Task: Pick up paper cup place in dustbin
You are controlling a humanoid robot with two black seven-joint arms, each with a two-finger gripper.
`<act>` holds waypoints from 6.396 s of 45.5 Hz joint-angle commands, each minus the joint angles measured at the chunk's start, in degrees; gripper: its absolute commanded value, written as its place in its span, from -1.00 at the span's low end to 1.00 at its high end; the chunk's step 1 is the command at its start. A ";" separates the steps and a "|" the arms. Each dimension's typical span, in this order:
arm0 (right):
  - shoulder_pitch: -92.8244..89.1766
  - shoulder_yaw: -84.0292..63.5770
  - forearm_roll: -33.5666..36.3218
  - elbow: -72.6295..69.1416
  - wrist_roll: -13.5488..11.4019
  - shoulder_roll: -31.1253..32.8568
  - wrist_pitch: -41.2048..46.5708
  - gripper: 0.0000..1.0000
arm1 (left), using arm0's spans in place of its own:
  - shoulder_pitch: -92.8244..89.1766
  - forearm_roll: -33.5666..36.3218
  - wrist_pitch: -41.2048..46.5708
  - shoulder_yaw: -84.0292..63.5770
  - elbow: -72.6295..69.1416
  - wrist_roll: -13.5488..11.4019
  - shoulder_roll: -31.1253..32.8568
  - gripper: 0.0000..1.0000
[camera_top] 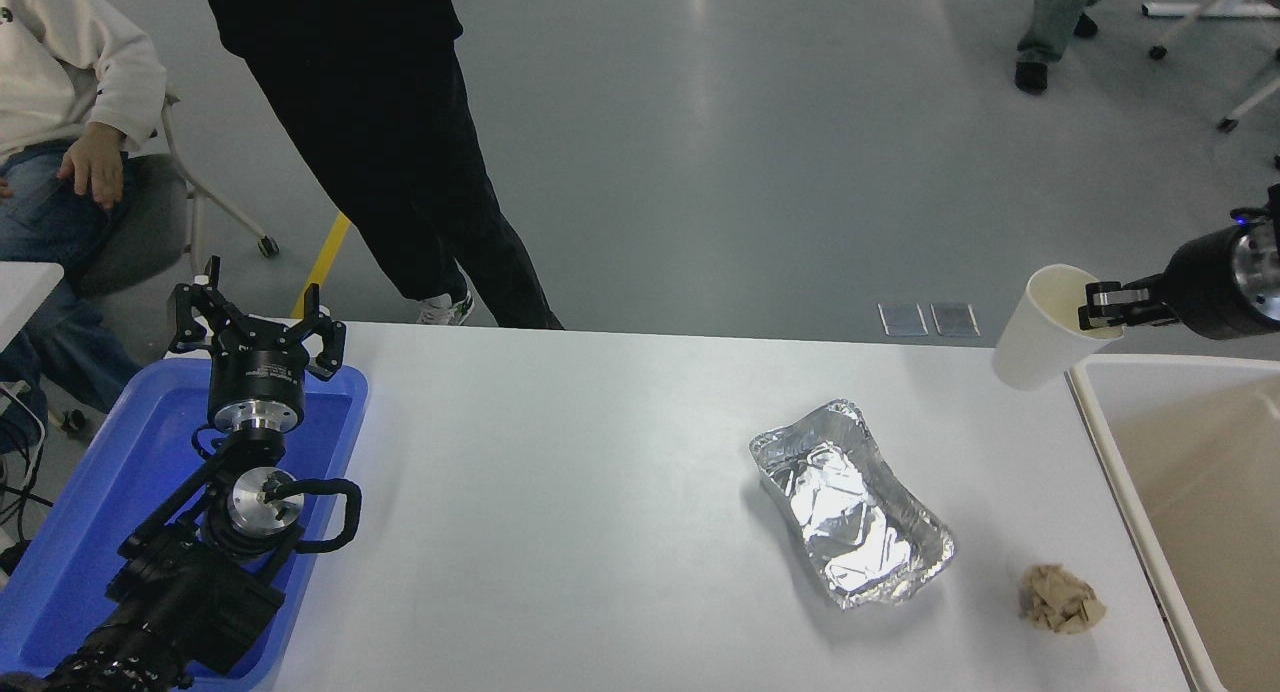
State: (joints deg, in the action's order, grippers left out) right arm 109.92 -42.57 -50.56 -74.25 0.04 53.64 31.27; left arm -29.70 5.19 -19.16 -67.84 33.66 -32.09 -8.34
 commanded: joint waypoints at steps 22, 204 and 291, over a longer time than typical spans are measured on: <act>13.93 -3.13 6.00 5.68 -7.15 7.97 1.87 -1.00 | 0.00 0.00 0.00 -0.01 0.00 0.01 0.00 0.98; -42.08 35.81 21.12 -10.29 -3.02 18.87 -20.21 1.00 | 0.00 0.00 0.00 0.08 0.00 0.01 0.00 0.98; -33.45 37.99 15.84 1.21 -3.29 22.56 -9.83 1.00 | 0.00 0.00 0.00 0.08 0.00 -0.08 0.00 0.98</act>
State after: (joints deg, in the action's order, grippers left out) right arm 76.71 -8.18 -36.16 -73.32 -3.29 75.44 20.83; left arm -29.71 5.19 -19.16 -67.76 33.66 -32.08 -8.35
